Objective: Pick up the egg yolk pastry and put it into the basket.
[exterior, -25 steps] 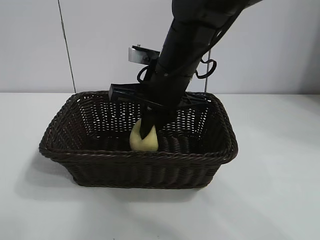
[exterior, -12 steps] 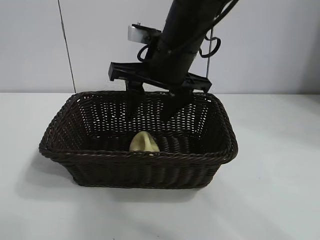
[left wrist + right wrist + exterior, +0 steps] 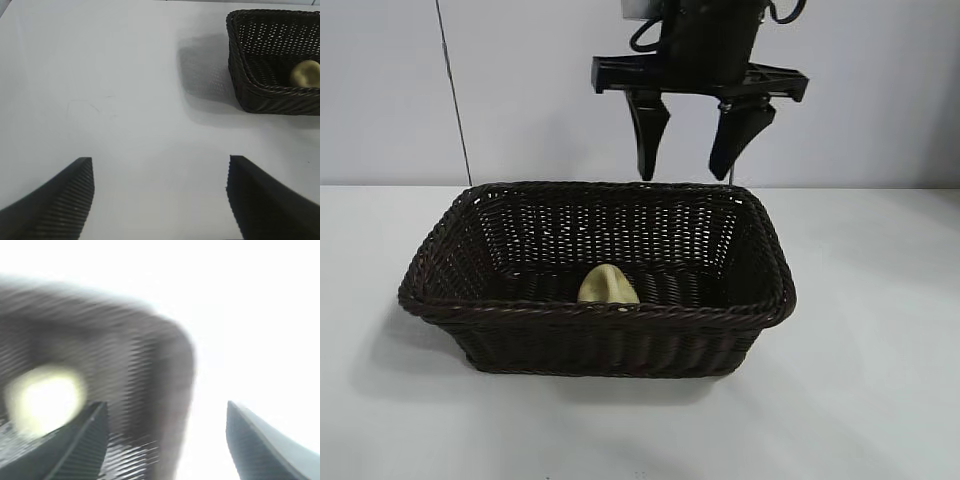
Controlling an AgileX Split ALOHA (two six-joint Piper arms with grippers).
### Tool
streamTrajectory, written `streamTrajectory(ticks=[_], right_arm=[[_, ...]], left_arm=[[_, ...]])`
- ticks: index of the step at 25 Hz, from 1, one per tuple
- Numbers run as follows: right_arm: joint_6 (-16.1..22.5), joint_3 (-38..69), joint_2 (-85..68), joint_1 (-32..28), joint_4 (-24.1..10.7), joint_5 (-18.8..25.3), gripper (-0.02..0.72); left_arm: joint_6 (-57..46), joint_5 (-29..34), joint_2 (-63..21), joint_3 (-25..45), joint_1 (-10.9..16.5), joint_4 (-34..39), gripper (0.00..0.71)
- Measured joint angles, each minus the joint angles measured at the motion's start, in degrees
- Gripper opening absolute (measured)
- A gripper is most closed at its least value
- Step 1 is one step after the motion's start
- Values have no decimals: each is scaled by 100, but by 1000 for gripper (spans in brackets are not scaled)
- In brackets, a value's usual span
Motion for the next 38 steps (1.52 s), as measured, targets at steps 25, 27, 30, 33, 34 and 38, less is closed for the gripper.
streamTrajectory(ticks=[25, 27, 30, 33, 34, 38], right_arm=[[-476, 195, -113, -2461, -833, 53, 486], [-529, 412, -278, -2442, -766, 53, 486], [-606, 854, -619, -2442, -568, 53, 486], [-681, 1460, -1072, -2442, -396, 53, 486], [-706, 1651, -1258, -2442, -356, 47, 486], [-716, 2640, -2112, -2442, -268, 47, 486]], left_arm=[[0, 0, 0, 0, 0, 0, 540], [0, 0, 0, 0, 0, 0, 540], [0, 0, 0, 0, 0, 0, 540], [0, 0, 0, 0, 0, 0, 540], [0, 0, 0, 0, 0, 0, 540], [0, 0, 0, 0, 0, 0, 540]])
